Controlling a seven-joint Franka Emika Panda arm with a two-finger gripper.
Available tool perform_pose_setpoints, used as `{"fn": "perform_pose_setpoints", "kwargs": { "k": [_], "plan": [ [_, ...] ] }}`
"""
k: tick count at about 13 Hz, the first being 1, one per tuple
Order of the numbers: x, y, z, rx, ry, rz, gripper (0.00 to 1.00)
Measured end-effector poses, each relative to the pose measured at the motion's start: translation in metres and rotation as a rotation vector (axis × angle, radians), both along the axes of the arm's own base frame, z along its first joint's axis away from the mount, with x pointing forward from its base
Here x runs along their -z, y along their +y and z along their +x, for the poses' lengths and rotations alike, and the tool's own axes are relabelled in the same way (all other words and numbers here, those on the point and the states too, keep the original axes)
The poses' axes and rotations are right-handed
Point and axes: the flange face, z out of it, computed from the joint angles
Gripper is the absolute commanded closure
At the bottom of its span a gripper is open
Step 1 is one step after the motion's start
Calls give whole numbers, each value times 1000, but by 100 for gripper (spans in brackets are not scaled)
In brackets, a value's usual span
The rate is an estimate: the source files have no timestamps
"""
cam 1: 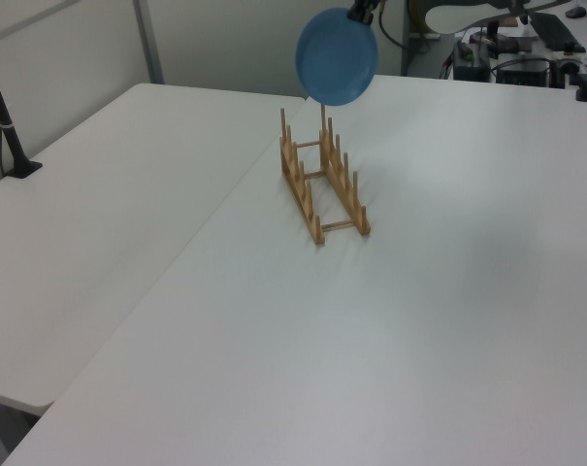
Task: Place plate in plate rack
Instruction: 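Lift the plate and tilt it upright, carrying it above the rack, then lower the upright plate between the rack's wooden pegs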
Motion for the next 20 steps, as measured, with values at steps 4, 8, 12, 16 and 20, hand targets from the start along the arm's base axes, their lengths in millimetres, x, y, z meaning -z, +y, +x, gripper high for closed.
{"fn": "perform_pose_setpoints", "kwargs": {
  "k": [4, 8, 12, 16, 20],
  "plan": [
    [-11, 16, 2, 37, -61, -46, 100],
    [3, 37, 9, 34, -50, -89, 100],
    [21, 53, 17, 32, -31, -124, 100],
    [24, 58, 20, 35, -29, -153, 100],
    [30, 63, 24, 31, -23, -166, 100]
  ]
}}
